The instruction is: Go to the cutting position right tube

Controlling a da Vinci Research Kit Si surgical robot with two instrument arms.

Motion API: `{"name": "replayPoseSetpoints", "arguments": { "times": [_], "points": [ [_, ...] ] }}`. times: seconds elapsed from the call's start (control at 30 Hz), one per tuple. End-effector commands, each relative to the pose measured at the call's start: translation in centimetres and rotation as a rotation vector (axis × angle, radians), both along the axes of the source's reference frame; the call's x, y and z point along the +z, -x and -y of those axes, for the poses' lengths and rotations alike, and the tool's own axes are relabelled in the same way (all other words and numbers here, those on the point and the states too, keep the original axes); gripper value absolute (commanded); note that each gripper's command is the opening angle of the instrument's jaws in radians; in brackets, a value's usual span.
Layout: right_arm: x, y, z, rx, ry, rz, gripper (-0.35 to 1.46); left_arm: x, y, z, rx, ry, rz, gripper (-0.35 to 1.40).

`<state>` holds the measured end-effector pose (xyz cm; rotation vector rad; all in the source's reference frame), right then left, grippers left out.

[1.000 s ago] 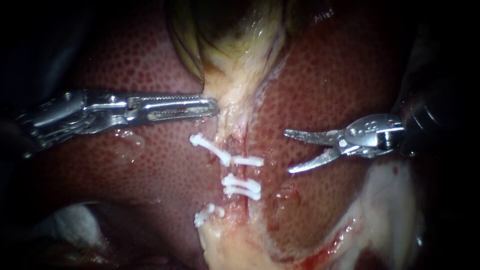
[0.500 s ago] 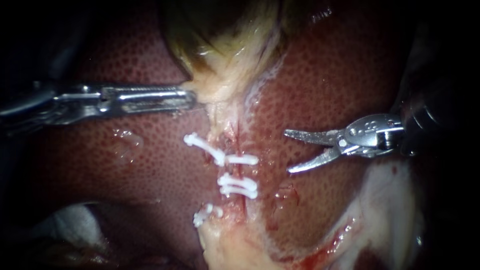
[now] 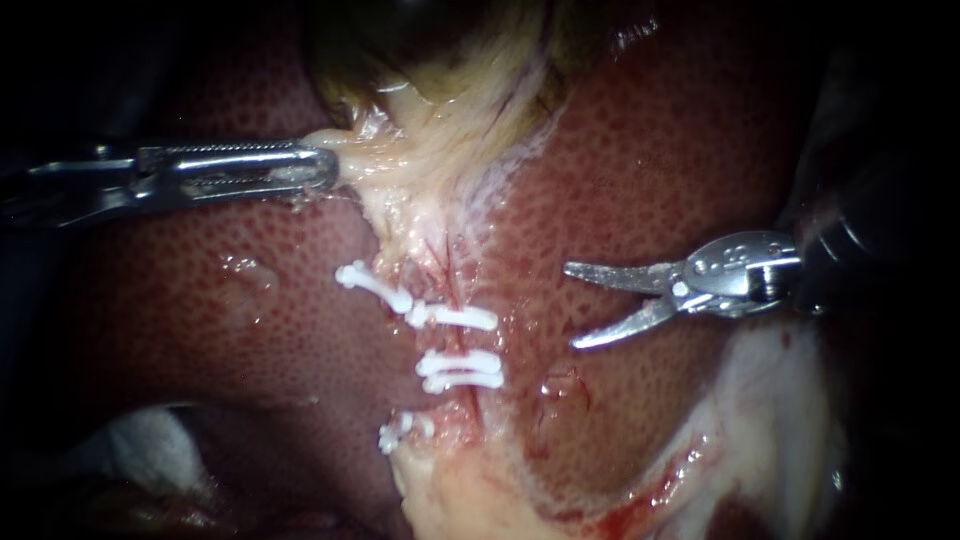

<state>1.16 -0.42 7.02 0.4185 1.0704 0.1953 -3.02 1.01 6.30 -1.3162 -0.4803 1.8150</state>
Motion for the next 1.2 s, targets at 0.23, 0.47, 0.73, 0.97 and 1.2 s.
{"name": "replayPoseSetpoints", "arguments": {
  "times": [0.23, 0.47, 0.73, 0.97, 1.2],
  "points": [
    [0.49, -0.23, 0.26, -0.027, -0.057, 0.032, 1.43, 0.01, 0.00, 0.00, 0.000, 0.001, 0.000, -0.35],
    [0.94, -0.40, 0.44, -0.039, -0.121, 0.048, 1.43, 0.01, 0.01, 0.01, -0.001, 0.001, -0.001, -0.35],
    [1.15, -0.61, 0.59, -0.058, -0.197, 0.046, 1.43, 0.02, 0.02, 0.02, -0.002, 0.002, -0.002, -0.35],
    [1.22, -0.78, 0.66, -0.076, -0.252, 0.031, 1.43, 0.02, 0.02, 0.03, -0.002, 0.002, -0.002, -0.35],
    [1.24, -0.97, 0.63, -0.077, -0.298, -0.008, 1.43, 0.02, 0.03, 0.03, -0.002, 0.003, -0.002, -0.35]
  ]
}}
